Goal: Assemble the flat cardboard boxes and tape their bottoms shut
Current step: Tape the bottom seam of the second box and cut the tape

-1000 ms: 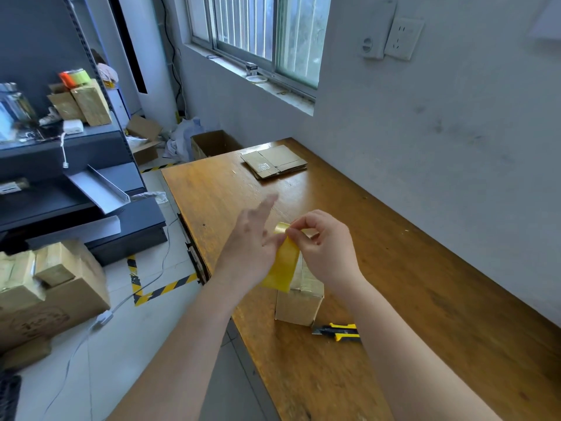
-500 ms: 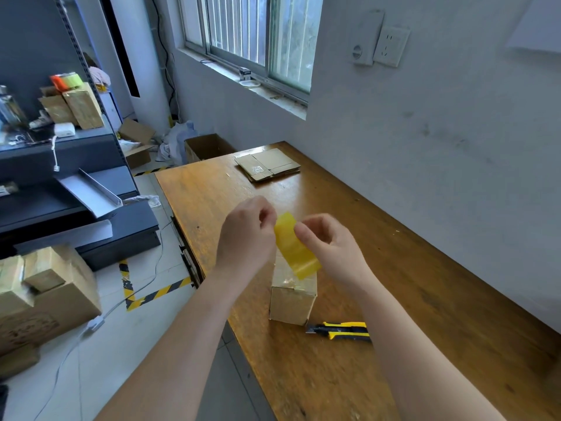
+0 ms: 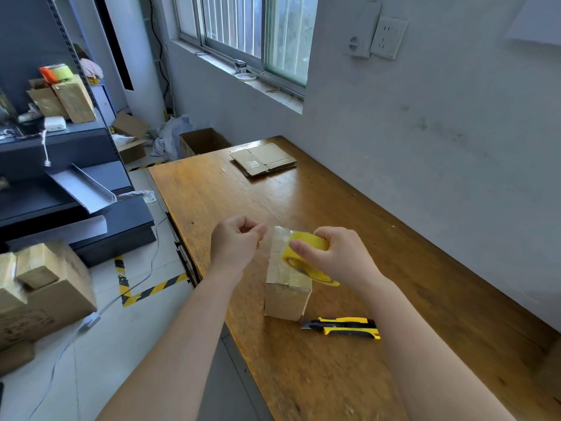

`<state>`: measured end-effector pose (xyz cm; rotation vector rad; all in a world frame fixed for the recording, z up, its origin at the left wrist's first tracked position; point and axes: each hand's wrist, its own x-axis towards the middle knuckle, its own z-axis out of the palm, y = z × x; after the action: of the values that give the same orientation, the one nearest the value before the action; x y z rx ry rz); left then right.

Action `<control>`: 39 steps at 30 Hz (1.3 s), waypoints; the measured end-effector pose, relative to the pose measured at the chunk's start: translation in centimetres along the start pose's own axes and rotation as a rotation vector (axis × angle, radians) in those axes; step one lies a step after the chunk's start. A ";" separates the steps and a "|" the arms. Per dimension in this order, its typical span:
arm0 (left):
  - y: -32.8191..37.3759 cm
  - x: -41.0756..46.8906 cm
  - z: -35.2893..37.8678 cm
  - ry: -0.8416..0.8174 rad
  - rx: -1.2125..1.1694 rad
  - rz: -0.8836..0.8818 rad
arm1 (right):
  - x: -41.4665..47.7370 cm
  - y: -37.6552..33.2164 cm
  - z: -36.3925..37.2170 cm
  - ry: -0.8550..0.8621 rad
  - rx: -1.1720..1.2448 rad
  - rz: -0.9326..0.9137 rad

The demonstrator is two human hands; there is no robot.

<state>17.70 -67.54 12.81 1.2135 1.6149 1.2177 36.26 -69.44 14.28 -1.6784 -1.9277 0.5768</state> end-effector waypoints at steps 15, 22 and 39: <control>-5.2 0.4 1.5 -0.096 -0.228 -0.449 | 2.0 -0.5 0.4 -0.014 -0.591 0.152; -7.8 0.4 2.4 -0.106 -0.181 -0.531 | 2.4 -1.8 2.5 -0.057 -0.762 0.116; -9.6 0.7 3.2 -0.245 -0.134 -0.756 | 3.4 -2.7 3.4 -0.084 -0.742 0.067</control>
<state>18.24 -67.01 2.74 0.5419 1.5566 0.6473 31.72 -66.38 13.68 -2.1771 -2.3200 -0.0827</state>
